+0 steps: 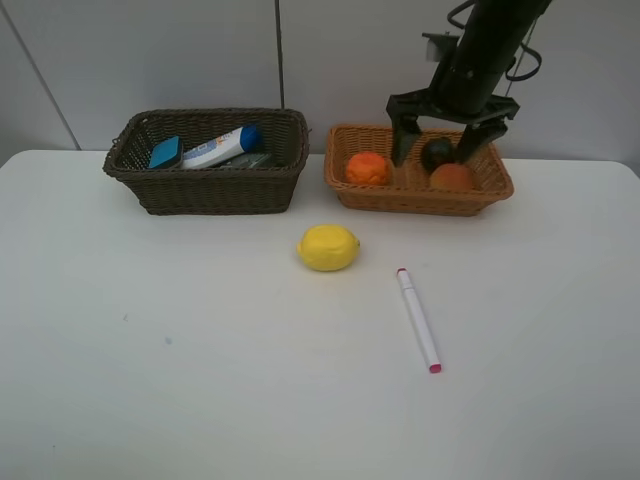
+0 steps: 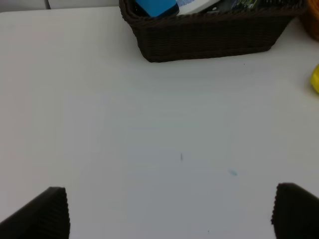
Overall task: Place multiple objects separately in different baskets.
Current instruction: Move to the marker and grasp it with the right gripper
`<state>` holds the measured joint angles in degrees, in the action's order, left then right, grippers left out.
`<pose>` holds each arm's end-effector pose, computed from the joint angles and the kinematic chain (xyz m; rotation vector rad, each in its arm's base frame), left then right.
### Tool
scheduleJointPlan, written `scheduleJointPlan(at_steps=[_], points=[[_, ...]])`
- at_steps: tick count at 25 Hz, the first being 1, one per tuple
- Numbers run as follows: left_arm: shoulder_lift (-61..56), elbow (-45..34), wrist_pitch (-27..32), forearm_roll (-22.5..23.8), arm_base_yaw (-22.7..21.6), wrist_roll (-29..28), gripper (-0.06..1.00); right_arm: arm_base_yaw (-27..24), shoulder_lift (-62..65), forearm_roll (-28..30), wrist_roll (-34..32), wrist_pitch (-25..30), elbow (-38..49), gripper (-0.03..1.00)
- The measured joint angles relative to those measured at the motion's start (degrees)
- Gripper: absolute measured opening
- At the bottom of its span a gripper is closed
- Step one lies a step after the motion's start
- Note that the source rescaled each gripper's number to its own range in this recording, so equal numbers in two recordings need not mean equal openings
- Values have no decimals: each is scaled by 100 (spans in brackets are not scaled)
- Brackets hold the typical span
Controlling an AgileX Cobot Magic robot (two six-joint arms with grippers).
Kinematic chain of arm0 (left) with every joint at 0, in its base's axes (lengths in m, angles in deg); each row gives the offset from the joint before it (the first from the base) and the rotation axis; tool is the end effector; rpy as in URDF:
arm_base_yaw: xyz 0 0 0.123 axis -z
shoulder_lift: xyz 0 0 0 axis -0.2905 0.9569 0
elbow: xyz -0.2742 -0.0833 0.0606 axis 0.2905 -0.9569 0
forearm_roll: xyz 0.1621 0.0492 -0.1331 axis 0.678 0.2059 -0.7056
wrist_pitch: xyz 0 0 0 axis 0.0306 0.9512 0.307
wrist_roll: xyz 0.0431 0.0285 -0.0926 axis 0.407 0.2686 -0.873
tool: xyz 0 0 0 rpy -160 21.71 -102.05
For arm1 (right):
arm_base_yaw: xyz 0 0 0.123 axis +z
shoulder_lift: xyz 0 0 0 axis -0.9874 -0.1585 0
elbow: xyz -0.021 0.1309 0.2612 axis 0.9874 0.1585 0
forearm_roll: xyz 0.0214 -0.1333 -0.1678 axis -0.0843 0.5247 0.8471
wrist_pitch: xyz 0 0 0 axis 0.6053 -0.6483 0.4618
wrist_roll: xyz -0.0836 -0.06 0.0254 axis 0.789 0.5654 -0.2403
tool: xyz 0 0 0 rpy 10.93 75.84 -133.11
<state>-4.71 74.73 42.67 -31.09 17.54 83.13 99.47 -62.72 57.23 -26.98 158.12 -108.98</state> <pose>-0.0344 -0.0085 0.2545 0.0790 2.0343 -0.0823 0.3793 0.1333 0.2374 -0.4284 2.9679 0.1166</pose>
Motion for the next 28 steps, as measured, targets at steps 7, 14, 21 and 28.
scheduleJointPlan(at_steps=[7, 14, 21, 28], points=[[0, 0, 0, 0, 0, 0, 100, 388, 420, 0, -312, 1, 1441, 100], [0, 0, 0, 0, 0, 0, 100, 837, 463, -31, -476, -526, 2778, 100], [0, 0, 0, 0, 0, 0, 100, 969, 468, -349, -477, -1831, 3600, 100], [0, 0, 0, 0, 0, 0, 100, 969, 468, -367, -477, -2844, 4032, 100]])
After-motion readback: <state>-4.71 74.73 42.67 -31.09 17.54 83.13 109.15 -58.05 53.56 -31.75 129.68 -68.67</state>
